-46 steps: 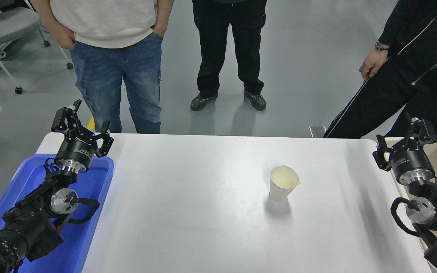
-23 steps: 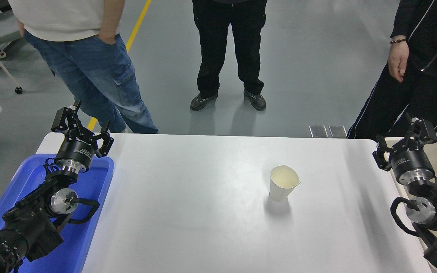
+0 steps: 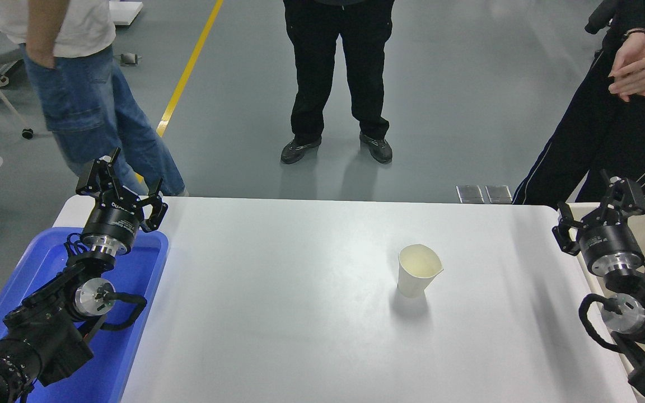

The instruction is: Dispose of the paper cup in the dustbin

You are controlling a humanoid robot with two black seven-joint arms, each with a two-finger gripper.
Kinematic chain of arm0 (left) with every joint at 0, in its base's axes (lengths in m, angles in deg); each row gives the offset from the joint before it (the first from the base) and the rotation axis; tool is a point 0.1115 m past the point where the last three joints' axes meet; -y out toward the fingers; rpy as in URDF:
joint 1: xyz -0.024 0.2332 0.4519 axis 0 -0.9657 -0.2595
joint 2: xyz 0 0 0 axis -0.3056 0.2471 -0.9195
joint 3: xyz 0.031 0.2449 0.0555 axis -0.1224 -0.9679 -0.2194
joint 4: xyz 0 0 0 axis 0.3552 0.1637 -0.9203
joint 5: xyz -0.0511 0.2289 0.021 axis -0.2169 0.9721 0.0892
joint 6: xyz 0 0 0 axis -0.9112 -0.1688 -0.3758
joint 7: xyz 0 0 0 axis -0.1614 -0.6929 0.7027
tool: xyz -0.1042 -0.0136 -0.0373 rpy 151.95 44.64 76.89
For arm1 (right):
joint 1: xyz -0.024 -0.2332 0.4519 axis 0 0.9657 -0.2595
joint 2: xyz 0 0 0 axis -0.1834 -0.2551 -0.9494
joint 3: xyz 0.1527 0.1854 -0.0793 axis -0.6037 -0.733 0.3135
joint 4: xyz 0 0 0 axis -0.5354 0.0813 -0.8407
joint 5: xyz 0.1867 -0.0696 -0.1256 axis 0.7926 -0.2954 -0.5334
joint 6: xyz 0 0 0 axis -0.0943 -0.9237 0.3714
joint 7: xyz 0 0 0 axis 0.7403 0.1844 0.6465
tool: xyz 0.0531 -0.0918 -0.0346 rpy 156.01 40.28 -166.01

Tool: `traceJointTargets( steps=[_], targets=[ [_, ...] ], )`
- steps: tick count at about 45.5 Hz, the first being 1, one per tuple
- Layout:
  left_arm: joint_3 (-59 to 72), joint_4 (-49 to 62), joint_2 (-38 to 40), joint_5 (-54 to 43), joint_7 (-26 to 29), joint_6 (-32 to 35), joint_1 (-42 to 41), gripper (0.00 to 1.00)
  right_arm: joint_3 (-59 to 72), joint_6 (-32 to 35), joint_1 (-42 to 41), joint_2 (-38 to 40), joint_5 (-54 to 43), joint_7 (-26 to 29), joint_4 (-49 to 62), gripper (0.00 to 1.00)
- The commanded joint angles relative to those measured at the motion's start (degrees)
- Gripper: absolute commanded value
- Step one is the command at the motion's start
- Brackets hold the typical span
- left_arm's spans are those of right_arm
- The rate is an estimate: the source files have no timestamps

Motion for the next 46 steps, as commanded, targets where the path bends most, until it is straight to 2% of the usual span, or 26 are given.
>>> traceJointTargets(
  steps=[1, 32, 40, 46],
  targets=[
    [0.00, 0.00, 0.00, 0.00, 0.02, 0.00, 0.00, 1.00, 0.05, -0.60, -0.07, -0.08, 0.14, 0.07, 0.05, 0.99],
    [0.00, 0.00, 0.00, 0.00, 0.03, 0.00, 0.00, 1.00, 1.27, -0.60, -2.17, 2.02, -1.09, 0.07, 1.37, 0.99],
    [0.00, 0.00, 0.00, 0.00, 0.03, 0.00, 0.00, 1.00, 15.41, -2.00, -9.90, 4.04, -3.55, 0.07, 3.03, 0.99],
    [0.00, 0.00, 0.00, 0.00, 0.03, 0.00, 0.00, 1.00, 34.21, -5.61, -18.86, 5.72, -3.64, 0.07, 6.29, 0.99]
  ],
)
